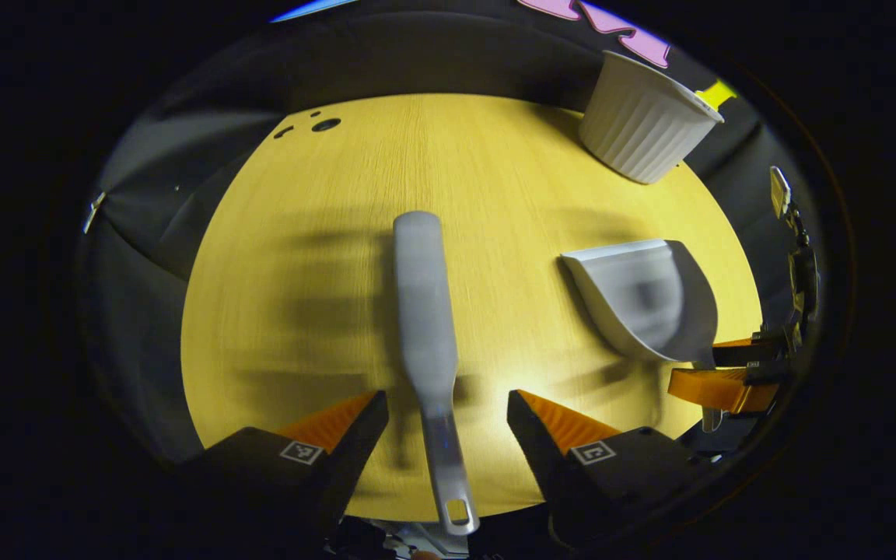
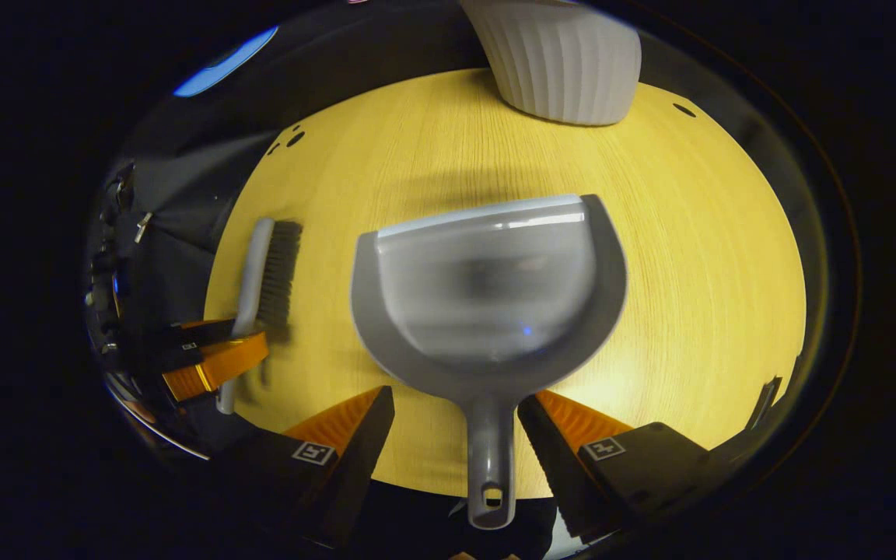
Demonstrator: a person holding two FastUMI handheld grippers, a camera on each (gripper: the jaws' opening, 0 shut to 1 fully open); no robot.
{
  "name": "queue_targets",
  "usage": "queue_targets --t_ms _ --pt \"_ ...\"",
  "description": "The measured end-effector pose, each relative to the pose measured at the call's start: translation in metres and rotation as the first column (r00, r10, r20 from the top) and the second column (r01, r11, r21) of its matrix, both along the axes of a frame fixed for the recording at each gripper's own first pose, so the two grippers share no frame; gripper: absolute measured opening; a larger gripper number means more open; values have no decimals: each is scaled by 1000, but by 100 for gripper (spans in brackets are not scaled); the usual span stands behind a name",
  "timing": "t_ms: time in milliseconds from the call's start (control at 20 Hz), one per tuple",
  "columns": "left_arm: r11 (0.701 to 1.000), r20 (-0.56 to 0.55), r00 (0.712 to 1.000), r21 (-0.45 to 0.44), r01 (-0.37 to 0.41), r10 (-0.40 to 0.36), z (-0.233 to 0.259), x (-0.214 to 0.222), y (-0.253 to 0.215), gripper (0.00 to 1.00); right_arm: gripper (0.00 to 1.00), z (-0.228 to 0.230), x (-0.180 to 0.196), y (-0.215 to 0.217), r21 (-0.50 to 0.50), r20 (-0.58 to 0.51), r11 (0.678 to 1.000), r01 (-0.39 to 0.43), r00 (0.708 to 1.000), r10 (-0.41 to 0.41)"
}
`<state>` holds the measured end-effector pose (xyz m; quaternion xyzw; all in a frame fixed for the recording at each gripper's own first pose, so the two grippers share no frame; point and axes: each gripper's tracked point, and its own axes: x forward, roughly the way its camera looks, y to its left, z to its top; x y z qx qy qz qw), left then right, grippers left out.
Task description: Pick up the small broom and dustpan from the desktop, sweep the trash into the dustpan with the broom, and then empty the trash into the garbage bin.
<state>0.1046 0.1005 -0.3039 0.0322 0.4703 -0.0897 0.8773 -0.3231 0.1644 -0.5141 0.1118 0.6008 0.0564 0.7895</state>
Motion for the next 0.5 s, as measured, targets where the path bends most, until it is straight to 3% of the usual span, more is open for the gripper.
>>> queue_targets --t_ms 300,400,500 --pt "997 158 987 -70 -11 22 68 -28 -13 96 99 87 11 -5 40 186 999 17 982 -24" --pt "993 265 963 -117 -19 49 103 -34 -19 96 99 120 15 -6 41 282 999 10 959 -21" --pt "989 397 915 -146 -15 73 144 -41 -23 96 99 154 26 -11 8 415 1000 14 910 -17"
